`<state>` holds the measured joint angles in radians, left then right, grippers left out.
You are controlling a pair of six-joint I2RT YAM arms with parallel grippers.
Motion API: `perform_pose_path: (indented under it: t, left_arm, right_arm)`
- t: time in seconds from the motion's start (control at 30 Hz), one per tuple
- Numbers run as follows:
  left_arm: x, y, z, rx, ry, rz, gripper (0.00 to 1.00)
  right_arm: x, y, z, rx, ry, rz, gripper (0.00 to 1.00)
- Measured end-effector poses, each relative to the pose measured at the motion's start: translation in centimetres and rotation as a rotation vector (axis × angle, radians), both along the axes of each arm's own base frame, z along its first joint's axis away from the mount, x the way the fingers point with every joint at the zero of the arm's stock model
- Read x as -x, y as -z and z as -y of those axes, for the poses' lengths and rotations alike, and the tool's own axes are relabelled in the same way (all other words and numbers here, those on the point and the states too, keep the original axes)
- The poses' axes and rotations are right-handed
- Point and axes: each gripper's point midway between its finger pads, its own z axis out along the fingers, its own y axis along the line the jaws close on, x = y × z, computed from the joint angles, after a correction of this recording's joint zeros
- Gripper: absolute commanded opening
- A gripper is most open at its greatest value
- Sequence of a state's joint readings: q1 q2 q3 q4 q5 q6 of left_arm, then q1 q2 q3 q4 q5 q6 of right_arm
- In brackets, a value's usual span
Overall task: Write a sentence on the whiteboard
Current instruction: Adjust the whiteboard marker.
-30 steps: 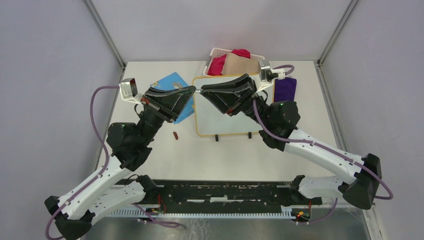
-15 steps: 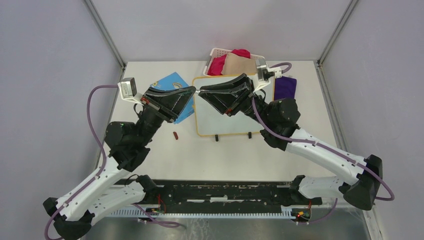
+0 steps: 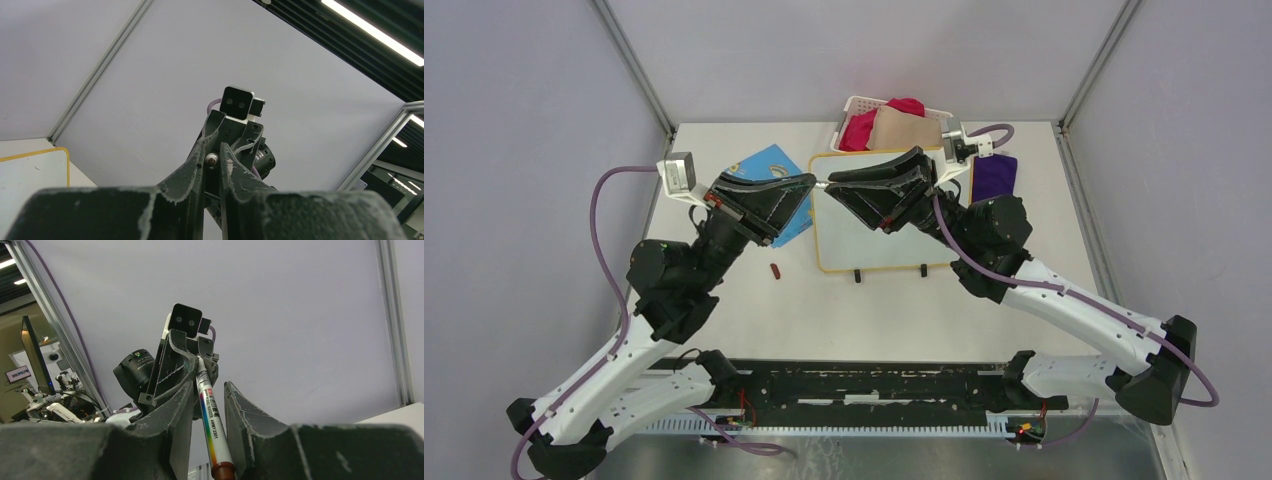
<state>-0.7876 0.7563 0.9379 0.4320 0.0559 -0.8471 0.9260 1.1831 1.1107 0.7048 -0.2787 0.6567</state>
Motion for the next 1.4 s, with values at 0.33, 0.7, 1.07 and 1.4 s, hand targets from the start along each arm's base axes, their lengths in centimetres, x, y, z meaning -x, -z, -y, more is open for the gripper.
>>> perform_pose_path:
  t: [0.33, 0.7, 1.07, 1.4]
  left_arm:
    - [0.0, 0.3, 0.2, -0.013, 0.007, -0.005, 0.02]
    - [0.1, 0.2, 0.2, -0.012, 0.01, -0.003, 0.05]
    - [-0.5, 1.5, 0.2, -0.062, -0.028, -0.032, 0.86]
    - [-1.3, 4.3, -5.3, -0.28, -0.33, -0.049, 0.91]
  right_arm:
    - [0.1, 0.1, 0.0, 0.006, -0.006, 0.002, 0.23]
    - [0.6, -0.1, -0.1, 0.004, -0.038, 0.01, 0.01]
    - [0.7, 0.1, 0.1, 0.028, -0.018, 0.035, 0.0]
    - [-3.5, 2.4, 8.1, 0.262, 0.507, 0.038, 0.0]
